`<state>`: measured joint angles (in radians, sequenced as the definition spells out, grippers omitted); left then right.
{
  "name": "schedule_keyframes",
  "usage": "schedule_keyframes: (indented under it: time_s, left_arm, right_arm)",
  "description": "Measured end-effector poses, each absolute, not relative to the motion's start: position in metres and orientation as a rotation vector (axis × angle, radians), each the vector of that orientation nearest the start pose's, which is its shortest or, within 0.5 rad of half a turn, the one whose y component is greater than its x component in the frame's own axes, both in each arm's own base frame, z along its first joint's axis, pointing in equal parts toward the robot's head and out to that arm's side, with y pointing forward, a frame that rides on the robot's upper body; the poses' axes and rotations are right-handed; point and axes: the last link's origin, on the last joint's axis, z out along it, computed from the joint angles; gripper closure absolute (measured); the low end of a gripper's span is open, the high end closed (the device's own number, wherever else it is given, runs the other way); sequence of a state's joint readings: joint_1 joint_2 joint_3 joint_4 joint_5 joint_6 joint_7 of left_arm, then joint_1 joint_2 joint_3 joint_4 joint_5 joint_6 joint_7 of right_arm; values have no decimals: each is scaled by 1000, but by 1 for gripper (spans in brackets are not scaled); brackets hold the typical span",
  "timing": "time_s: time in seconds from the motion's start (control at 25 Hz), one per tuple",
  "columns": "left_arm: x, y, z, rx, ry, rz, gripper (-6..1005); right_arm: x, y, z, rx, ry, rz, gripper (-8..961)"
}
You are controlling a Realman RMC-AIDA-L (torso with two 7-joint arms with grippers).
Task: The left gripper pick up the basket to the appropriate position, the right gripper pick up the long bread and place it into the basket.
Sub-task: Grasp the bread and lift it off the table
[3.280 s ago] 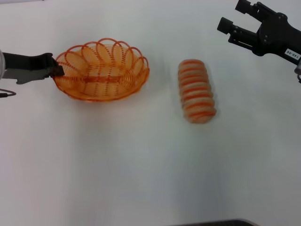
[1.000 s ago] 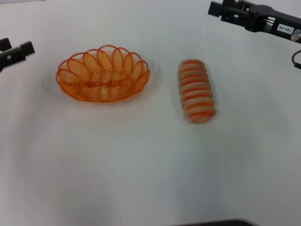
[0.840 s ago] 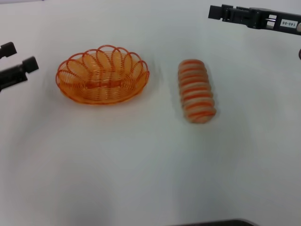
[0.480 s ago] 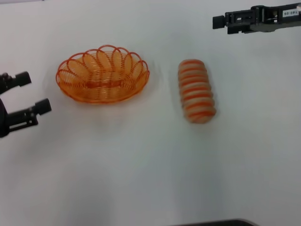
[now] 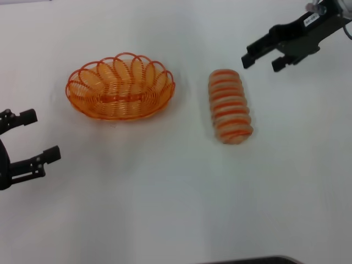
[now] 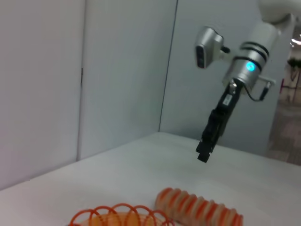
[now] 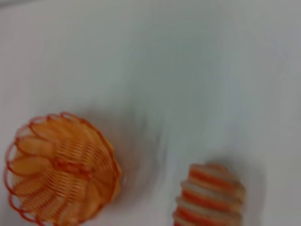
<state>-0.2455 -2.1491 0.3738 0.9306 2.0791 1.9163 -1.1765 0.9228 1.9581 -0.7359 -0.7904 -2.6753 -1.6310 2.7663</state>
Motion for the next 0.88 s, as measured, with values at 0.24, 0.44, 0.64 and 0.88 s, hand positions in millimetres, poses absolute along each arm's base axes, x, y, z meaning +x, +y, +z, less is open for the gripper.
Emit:
schedule_keyframes:
  time_s: [0.24, 0.44, 0.64, 0.88]
  left_arm:
    - [-319, 225, 53, -2623, -456, -686, 108]
    - [-320, 220, 54, -2675, -431, -646, 107]
    - [-320, 216, 52, -2721, -425, -613, 108]
    - [-321, 212, 48, -2732, -421, -610, 108]
  right_arm:
    - [183, 411, 35, -2203, 1777, -411, 50]
    - [172, 409, 19, -2193, 1746, -513, 49]
    - [169, 406, 5, -2168, 1731, -595, 49]
    - [175, 407, -9, -2136, 1710, -637, 49]
